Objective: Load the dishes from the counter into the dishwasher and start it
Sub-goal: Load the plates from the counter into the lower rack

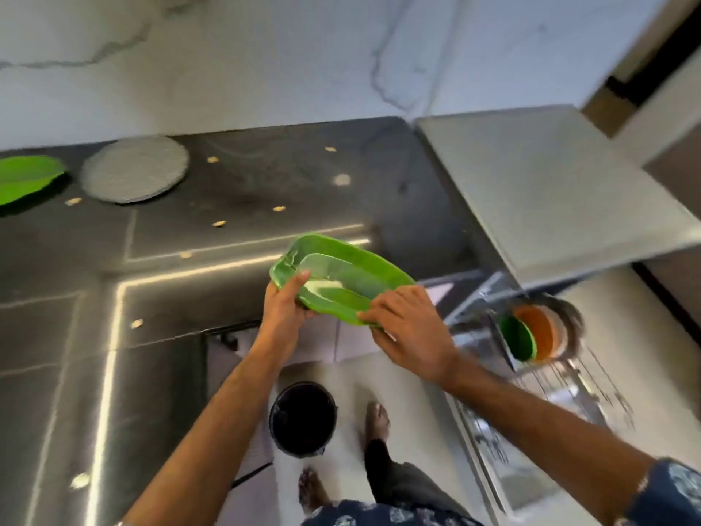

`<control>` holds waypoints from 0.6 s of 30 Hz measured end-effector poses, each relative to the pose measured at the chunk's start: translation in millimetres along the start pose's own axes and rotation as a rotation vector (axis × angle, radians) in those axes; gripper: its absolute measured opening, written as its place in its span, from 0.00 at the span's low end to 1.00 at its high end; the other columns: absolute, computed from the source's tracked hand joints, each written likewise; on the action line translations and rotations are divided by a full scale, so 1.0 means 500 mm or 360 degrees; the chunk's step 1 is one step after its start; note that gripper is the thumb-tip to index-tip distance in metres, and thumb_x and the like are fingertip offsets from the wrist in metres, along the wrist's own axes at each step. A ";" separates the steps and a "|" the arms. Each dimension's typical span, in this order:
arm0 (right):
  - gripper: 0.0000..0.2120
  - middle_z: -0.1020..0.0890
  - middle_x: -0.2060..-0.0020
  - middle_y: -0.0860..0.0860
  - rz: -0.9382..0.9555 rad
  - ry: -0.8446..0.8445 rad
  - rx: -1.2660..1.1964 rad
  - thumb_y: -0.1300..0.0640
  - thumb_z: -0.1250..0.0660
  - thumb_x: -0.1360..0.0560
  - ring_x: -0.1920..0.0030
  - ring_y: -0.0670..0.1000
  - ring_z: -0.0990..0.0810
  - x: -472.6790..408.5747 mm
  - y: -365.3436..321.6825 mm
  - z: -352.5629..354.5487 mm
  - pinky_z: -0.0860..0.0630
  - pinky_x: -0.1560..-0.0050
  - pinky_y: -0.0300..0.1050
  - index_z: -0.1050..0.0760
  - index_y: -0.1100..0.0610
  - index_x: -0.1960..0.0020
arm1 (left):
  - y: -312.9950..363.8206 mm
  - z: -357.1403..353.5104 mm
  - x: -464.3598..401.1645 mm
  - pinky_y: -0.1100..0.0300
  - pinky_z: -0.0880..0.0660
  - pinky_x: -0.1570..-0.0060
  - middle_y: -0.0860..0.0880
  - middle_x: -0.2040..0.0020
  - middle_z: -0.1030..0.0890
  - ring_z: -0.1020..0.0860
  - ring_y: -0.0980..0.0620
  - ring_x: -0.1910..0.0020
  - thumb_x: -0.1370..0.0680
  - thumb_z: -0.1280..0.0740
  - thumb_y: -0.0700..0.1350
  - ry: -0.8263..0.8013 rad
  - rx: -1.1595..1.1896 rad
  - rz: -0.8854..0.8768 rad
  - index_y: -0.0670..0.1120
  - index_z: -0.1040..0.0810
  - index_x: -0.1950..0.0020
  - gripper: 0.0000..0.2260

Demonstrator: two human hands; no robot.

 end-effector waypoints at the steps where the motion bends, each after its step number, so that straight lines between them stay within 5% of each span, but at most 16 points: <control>1: 0.07 0.21 0.53 0.50 -0.0067 -0.0054 0.0058 0.56 0.33 0.25 0.54 0.57 0.22 0.050 0.012 0.016 0.30 0.50 0.53 0.19 0.53 0.49 | -0.030 -0.048 0.007 0.52 0.19 0.60 0.44 0.52 0.16 0.17 0.46 0.55 0.26 0.32 0.43 -0.0029 -0.0032 0.0021 0.42 0.23 0.39 0.16; 5: 0.12 0.22 0.43 0.50 -0.0579 -0.0233 -0.0021 0.49 0.31 0.24 0.44 0.55 0.25 0.276 0.101 0.073 0.32 0.41 0.55 0.20 0.49 0.42 | -0.162 -0.225 0.047 0.58 0.19 0.64 0.50 0.57 0.14 0.16 0.52 0.59 0.22 0.36 0.31 -0.0291 -0.0211 0.0182 0.45 0.20 0.44 0.12; 11: 0.35 0.33 0.31 0.51 -0.1650 -0.0119 -0.0190 0.49 0.25 0.30 0.32 0.54 0.33 0.653 0.266 0.150 0.34 0.34 0.54 0.34 0.51 0.27 | -0.406 -0.422 0.088 0.53 0.20 0.69 0.50 0.60 0.14 0.17 0.47 0.62 0.26 0.27 0.37 -0.0709 -0.0888 0.0467 0.47 0.19 0.48 0.09; 14: 0.37 0.28 0.34 0.54 -0.2135 -0.0050 -0.0856 0.55 0.22 0.30 0.34 0.52 0.28 0.816 0.344 0.117 0.30 0.32 0.49 0.35 0.57 0.26 | -0.531 -0.511 0.114 0.49 0.19 0.64 0.48 0.57 0.14 0.16 0.45 0.60 0.26 0.28 0.35 -0.0800 -0.0938 0.0611 0.46 0.18 0.47 0.11; 18: 0.23 0.16 0.45 0.55 -0.2598 0.0195 -0.1887 0.63 0.27 0.26 0.49 0.52 0.16 1.010 0.435 0.024 0.19 0.46 0.48 0.26 0.61 0.33 | -0.715 -0.624 0.126 0.50 0.18 0.62 0.46 0.54 0.13 0.15 0.48 0.56 0.23 0.33 0.32 -0.0755 -0.0977 0.0773 0.44 0.19 0.43 0.11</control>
Point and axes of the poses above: each hand's wrist, its own x-axis away from the middle knuckle, its own z-axis out of the back of the hand, y = z × x, the point moved 10 cm from there along -x, towards the middle knuckle
